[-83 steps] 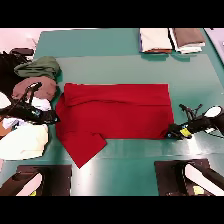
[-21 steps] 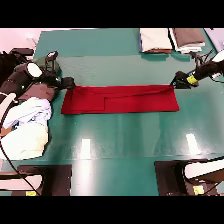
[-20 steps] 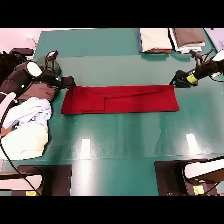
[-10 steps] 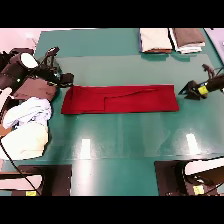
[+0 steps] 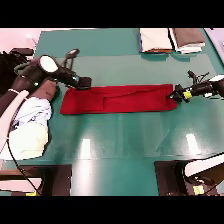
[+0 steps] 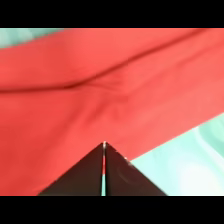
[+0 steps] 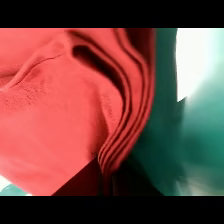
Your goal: Fold the shirts.
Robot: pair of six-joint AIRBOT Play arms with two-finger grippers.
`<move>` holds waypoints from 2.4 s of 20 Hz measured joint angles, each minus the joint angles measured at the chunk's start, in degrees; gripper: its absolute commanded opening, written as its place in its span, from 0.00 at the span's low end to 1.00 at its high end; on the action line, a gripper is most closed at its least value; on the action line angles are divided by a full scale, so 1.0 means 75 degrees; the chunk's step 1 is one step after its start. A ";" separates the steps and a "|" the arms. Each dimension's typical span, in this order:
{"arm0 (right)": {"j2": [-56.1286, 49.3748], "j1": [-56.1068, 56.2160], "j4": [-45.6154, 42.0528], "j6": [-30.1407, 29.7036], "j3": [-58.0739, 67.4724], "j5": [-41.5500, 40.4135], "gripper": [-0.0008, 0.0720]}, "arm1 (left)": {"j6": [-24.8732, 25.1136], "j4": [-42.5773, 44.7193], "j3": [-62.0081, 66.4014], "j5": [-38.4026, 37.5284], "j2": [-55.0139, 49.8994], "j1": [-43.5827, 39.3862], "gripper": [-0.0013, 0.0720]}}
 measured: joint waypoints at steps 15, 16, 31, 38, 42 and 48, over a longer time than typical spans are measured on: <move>0.2017 0.2556 0.0189 0.1294 0.3789 0.1271 0.04 | 0.0055 -0.1061 0.2978 0.1139 -0.3555 -0.1862 0.05; 0.2040 0.2774 0.0189 0.1373 0.3937 0.1276 0.04 | 0.0070 -0.1096 0.3040 0.1107 -0.3649 -0.1880 0.05; 0.1582 0.5275 0.0889 0.1746 0.4316 0.0323 0.04 | 0.0230 -0.0140 0.3701 -0.0361 -0.1915 0.0224 0.05; -0.0667 0.7563 0.2063 0.0866 0.5059 -0.1629 0.48 | 0.0487 0.0836 0.3730 -0.0842 0.0868 0.2031 0.05; -0.1346 0.7845 0.2189 0.0656 0.5706 -0.1772 0.48 | 0.0513 0.1011 0.3727 -0.1020 0.1565 0.2317 0.05; -0.0347 0.6181 0.0935 0.0892 0.3771 -0.1396 0.80 | 0.0527 0.1043 0.3684 -0.1314 0.1784 0.2416 0.05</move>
